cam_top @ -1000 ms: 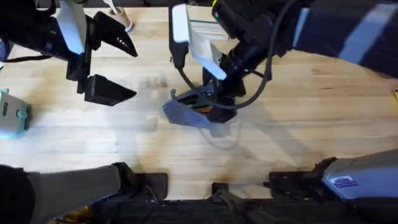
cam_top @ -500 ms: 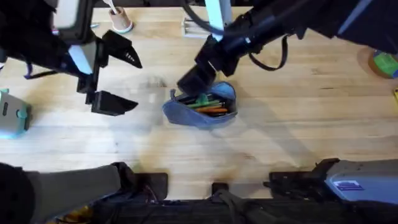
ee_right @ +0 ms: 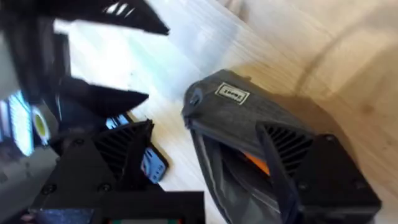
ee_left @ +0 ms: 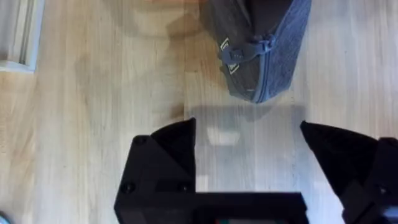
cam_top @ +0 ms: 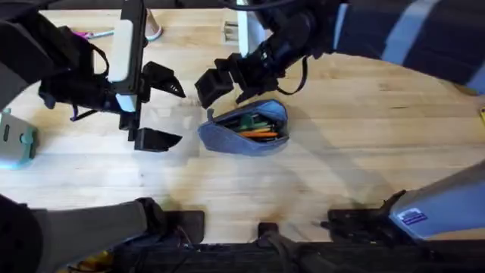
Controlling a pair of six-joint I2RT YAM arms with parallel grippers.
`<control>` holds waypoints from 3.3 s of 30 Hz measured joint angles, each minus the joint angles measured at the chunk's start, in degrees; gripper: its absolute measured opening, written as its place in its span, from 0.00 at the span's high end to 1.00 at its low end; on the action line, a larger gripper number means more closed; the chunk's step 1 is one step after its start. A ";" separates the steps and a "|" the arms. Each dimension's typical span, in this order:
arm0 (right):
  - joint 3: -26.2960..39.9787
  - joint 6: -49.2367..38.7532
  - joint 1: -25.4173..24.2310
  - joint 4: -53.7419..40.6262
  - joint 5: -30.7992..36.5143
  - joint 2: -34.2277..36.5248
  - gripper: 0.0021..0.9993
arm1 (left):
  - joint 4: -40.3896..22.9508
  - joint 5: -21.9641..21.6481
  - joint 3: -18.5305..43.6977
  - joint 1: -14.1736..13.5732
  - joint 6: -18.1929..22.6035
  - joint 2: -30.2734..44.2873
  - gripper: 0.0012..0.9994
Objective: Unzip the bag, pick up the pens from the table one at a time and place them inside, then zip the bag closed.
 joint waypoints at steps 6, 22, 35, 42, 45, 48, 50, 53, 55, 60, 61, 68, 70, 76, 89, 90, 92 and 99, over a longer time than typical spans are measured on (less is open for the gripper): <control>0.00 5.96 0.24 3.98 -2.72 3.93 0.00 | 1.36 0.18 -1.70 0.00 -1.92 0.00 0.00; 0.00 8.60 3.89 6.88 -4.86 6.77 0.25 | 1.14 0.38 -1.75 0.00 -8.53 0.00 0.00; 0.00 9.01 3.70 6.86 -4.98 6.77 0.97 | -0.57 0.40 -1.76 0.00 -8.95 0.00 0.01; 0.00 8.54 2.02 6.88 -6.29 6.77 0.97 | -0.59 1.79 -1.76 0.00 -8.95 0.00 0.01; 0.00 6.96 1.21 6.81 -7.81 6.77 0.97 | -0.88 2.78 -1.76 0.00 -8.97 0.00 0.01; 0.00 5.51 0.94 6.42 -8.52 6.38 0.97 | -1.55 3.24 -1.76 0.00 -8.97 0.00 0.01; 0.00 4.88 0.94 6.27 -8.62 5.32 0.97 | -2.26 3.42 -1.76 0.00 -8.99 0.00 0.01; 0.00 4.21 1.05 6.12 -8.41 2.64 0.97 | -3.00 3.61 -1.76 0.00 -9.00 0.00 0.01; -0.01 3.97 1.03 5.92 -7.66 1.01 0.97 | -3.01 3.78 -1.79 0.00 -9.00 0.00 0.01; 0.00 3.57 0.92 6.18 -6.51 -0.29 0.97 | -2.67 4.61 -2.87 0.00 -9.13 0.00 0.01; -0.02 3.57 0.87 6.16 -6.41 -0.29 0.97 | -2.34 4.66 -3.28 0.00 -9.15 0.00 0.01; -0.02 3.55 0.87 6.16 -6.20 -0.29 0.97 | 1.11 7.26 -5.64 -0.40 -9.19 0.00 0.01; -0.02 3.49 0.87 6.16 -6.20 -0.29 0.97 | 3.02 9.31 -5.72 -1.61 -9.19 0.00 0.01; -0.02 3.33 0.87 6.16 -6.20 -0.29 0.97 | 8.09 11.20 -5.74 -4.47 -13.89 1.66 0.01; -0.02 3.16 0.87 6.04 -6.20 -0.29 0.97 | 9.72 17.42 -5.76 -6.67 -18.81 8.90 0.01; -0.02 3.16 0.87 6.03 -6.20 -0.29 0.97 | 9.71 17.66 -5.76 -6.67 -18.99 8.90 0.02; -0.02 3.16 0.87 6.03 -6.20 -0.29 0.97 | 9.71 18.16 -5.76 -6.67 -19.32 8.90 0.21; -0.02 3.16 0.87 6.01 -6.20 -0.29 0.97 | 9.89 18.45 -5.78 -6.67 -19.43 8.90 0.95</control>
